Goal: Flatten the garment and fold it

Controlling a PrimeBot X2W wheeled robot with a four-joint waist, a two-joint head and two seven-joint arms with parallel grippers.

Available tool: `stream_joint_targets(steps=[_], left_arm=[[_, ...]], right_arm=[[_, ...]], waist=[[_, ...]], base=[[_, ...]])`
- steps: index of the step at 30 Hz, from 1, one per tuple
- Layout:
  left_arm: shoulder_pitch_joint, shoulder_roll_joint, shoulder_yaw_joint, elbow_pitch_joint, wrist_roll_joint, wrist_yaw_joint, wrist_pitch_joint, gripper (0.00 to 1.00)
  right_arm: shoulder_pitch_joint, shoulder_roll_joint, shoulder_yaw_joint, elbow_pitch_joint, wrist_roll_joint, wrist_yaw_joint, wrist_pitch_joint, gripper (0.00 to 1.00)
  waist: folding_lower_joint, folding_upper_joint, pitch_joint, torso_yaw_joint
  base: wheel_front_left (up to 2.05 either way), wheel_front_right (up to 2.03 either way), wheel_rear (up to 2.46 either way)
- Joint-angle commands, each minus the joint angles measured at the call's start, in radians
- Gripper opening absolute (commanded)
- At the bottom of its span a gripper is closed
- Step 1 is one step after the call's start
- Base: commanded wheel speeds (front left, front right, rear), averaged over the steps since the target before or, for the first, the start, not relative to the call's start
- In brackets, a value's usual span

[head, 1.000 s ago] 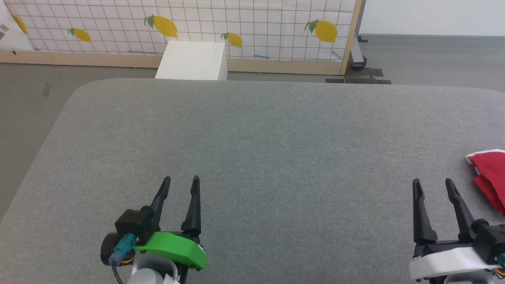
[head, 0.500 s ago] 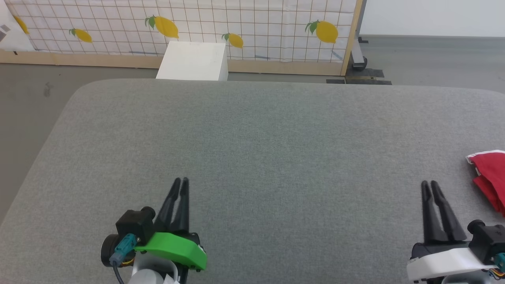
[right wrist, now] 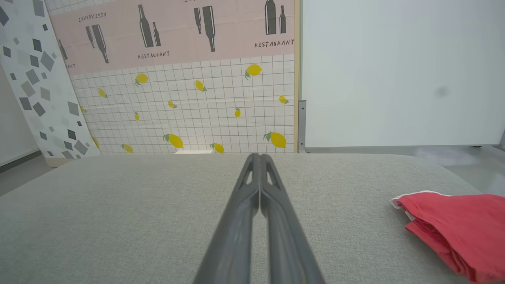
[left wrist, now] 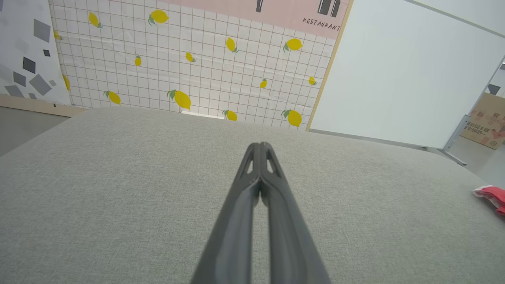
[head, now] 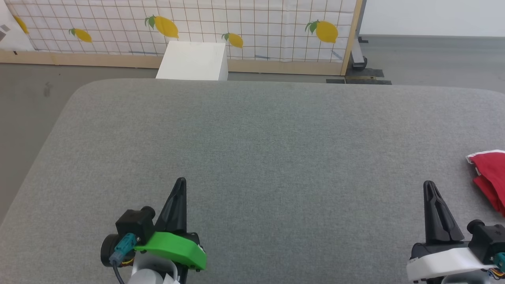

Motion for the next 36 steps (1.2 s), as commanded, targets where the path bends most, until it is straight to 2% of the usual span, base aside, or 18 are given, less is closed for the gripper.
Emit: stream_joint_targets(steps=[1,36], left_arm=[[0.002,0.0,0.004,-0.006,0.009,0.002,0.007,0.0],[0.021,-0.001,0.047,-0.057,0.087,0.016,0.078,0.0]], right_arm=[[-0.003,0.0,0.003,-0.001,-0.004,0.0,0.007,0.0],[-0.025,0.001,0.031,-0.011,-0.039,-0.001,0.078,0.0]], waist=[[0.0001,0.0,0.0,0.0],[0.0001,0.0,0.007,-0.009]], base=[[0.0,0.0,0.0],[0.0,0.0,0.0]])
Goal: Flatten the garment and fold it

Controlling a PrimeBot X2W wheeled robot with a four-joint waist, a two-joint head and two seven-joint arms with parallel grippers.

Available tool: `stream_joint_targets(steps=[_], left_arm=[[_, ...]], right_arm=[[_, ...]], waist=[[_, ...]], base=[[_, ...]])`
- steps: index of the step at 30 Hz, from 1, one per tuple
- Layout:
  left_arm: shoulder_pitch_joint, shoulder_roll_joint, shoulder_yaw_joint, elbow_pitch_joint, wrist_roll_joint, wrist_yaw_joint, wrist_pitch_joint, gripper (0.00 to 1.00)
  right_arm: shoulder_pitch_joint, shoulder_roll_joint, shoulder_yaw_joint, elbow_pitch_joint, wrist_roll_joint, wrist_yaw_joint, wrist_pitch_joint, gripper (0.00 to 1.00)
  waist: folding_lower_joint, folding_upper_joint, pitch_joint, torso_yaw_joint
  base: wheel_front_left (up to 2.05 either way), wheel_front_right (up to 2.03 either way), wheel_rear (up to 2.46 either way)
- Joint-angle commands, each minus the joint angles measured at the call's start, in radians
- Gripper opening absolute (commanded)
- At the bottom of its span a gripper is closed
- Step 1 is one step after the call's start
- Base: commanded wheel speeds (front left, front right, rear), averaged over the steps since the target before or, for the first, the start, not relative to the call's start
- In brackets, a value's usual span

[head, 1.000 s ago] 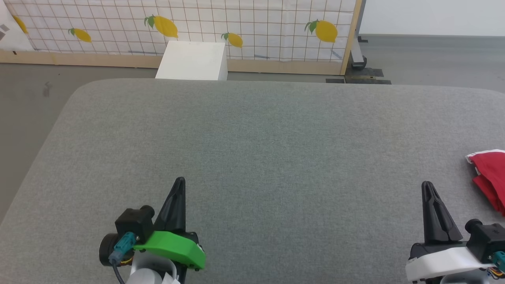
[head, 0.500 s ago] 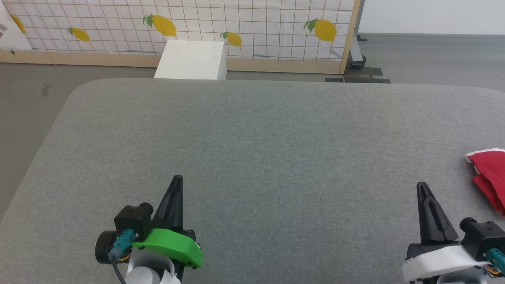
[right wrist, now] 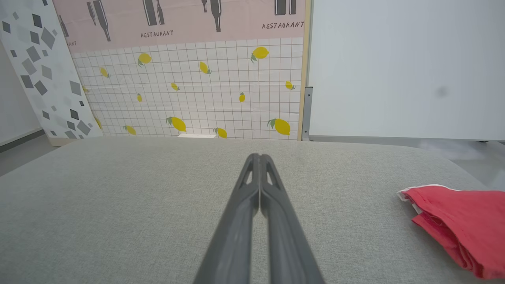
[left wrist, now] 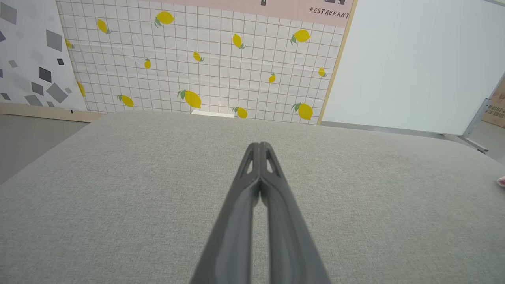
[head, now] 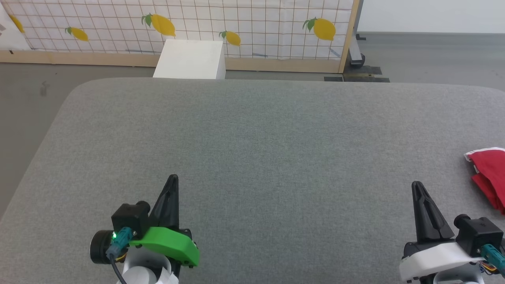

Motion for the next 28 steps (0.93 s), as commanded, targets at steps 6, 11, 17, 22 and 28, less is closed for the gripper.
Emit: stream_joint_targets(steps=[6,11,17,22,28], left_arm=[[0.019,-0.001,0.011,-0.015,0.026,0.008,0.016,0.0],[0.021,-0.001,0.017,-0.022,0.038,0.01,0.026,0.0],[0.024,-0.001,0.025,-0.031,0.051,0.013,0.038,0.0],[0.027,-0.002,0.031,-0.038,0.062,0.015,0.048,0.0],[0.03,-0.002,0.039,-0.047,0.076,0.017,0.061,0.0]], right_arm=[[-0.02,0.001,0.008,-0.007,-0.014,-0.001,0.019,0.0],[-0.023,0.001,0.012,-0.008,-0.019,-0.001,0.029,0.0],[-0.026,0.001,0.017,-0.01,-0.025,-0.001,0.041,0.0],[-0.03,0.001,0.021,-0.011,-0.03,-0.001,0.051,0.0],[-0.033,0.001,0.026,-0.013,-0.036,-0.001,0.063,0.0]], waist=[[0.0,0.0,0.001,-0.002],[0.0,0.0,0.002,-0.003],[0.0,0.0,0.003,-0.004],[0.0,0.0,0.004,-0.005],[0.0,0.0,0.005,-0.007]], base=[[0.0,0.0,0.0],[0.0,0.0,0.0],[0.0,0.0,0.0],[0.0,0.0,0.0],[0.0,0.0,0.0]])
